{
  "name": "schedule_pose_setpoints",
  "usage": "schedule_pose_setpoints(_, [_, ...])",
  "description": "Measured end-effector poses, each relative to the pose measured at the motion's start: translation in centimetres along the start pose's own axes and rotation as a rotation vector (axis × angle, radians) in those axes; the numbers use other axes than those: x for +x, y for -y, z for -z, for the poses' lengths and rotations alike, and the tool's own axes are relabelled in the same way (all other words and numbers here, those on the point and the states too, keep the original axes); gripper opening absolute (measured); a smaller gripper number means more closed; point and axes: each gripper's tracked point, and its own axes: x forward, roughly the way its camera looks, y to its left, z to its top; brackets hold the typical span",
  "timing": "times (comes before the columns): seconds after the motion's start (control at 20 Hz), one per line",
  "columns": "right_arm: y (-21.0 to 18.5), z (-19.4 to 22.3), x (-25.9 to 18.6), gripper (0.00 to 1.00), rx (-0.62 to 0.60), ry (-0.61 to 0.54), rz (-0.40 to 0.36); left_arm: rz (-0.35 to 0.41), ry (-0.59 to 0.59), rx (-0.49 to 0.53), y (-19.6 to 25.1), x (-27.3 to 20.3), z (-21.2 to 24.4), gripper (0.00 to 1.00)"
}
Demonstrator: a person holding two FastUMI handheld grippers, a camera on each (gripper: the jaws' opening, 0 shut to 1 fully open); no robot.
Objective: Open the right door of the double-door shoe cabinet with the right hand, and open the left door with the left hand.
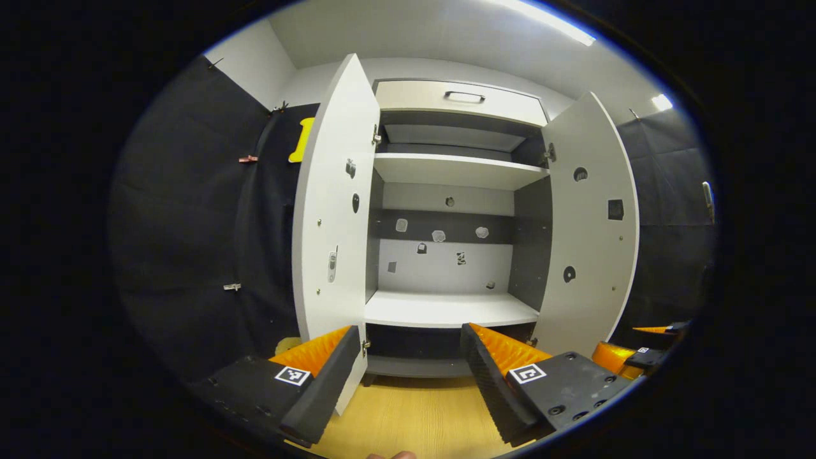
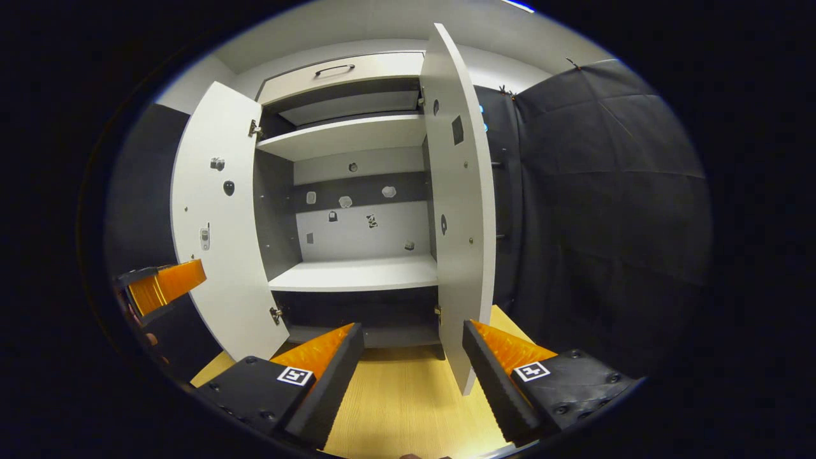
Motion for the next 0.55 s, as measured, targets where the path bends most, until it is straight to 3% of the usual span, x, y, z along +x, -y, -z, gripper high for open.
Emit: schedule_pose_setpoints(0.55, [1.6, -0.9, -2.7, 0.98, -0.025, 0.065, 0.071, 0.086, -0.046, -0.031, 2.9, -0.6, 2.2, 0.95])
